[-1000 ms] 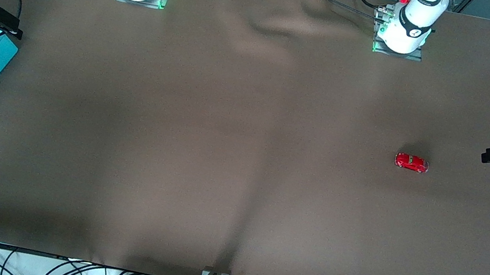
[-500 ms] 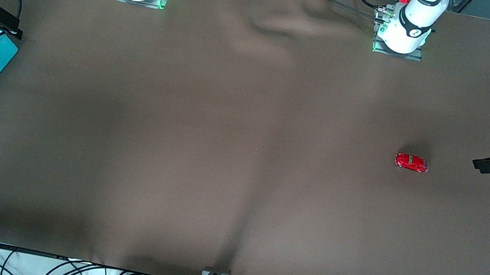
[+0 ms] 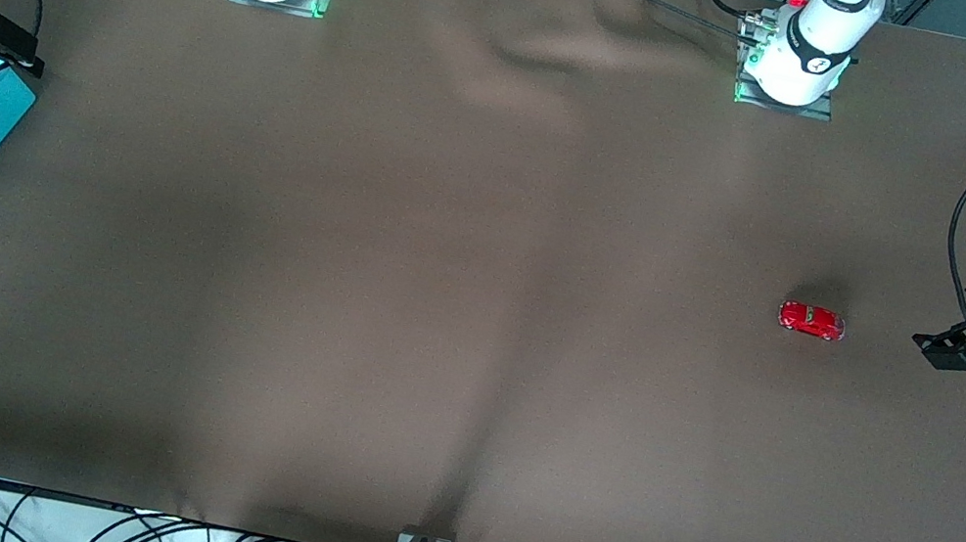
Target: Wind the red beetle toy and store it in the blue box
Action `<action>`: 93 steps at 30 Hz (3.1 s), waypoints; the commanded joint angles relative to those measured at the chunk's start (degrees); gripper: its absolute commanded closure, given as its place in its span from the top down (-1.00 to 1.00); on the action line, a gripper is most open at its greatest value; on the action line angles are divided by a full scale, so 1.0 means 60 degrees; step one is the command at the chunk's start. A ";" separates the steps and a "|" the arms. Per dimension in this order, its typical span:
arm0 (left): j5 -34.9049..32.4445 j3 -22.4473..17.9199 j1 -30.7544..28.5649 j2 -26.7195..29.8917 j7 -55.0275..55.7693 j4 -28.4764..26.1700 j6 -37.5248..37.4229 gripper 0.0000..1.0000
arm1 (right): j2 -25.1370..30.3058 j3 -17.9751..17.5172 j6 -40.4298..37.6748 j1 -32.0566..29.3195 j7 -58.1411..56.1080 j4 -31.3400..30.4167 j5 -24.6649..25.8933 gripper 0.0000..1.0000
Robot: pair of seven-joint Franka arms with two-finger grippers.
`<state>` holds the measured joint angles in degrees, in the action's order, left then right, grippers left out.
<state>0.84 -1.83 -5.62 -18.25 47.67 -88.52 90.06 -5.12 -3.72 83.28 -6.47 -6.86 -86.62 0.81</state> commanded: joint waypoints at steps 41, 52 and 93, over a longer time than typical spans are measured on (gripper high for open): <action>0.1207 0.0115 -0.0366 -0.0488 0.5633 -0.4055 0.4619 1.00 | 0.0018 -0.0039 -0.0037 -0.0050 -0.0131 0.0126 -0.0061 1.00; 0.1163 0.0144 -0.0366 -0.0517 0.5121 -0.5197 0.5937 1.00 | 0.0018 -0.0039 -0.0051 -0.0050 -0.0131 0.0126 -0.0061 1.00; 0.1163 0.0173 -0.0235 -0.1396 0.4857 -0.5286 0.7505 -1.00 | 0.0018 -0.0039 -0.0037 -0.0064 -0.0131 0.0126 -0.0120 1.00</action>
<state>6.94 -0.77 -7.21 -26.09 78.06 -121.11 134.73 -5.12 -3.77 83.28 -6.46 -6.90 -86.62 0.81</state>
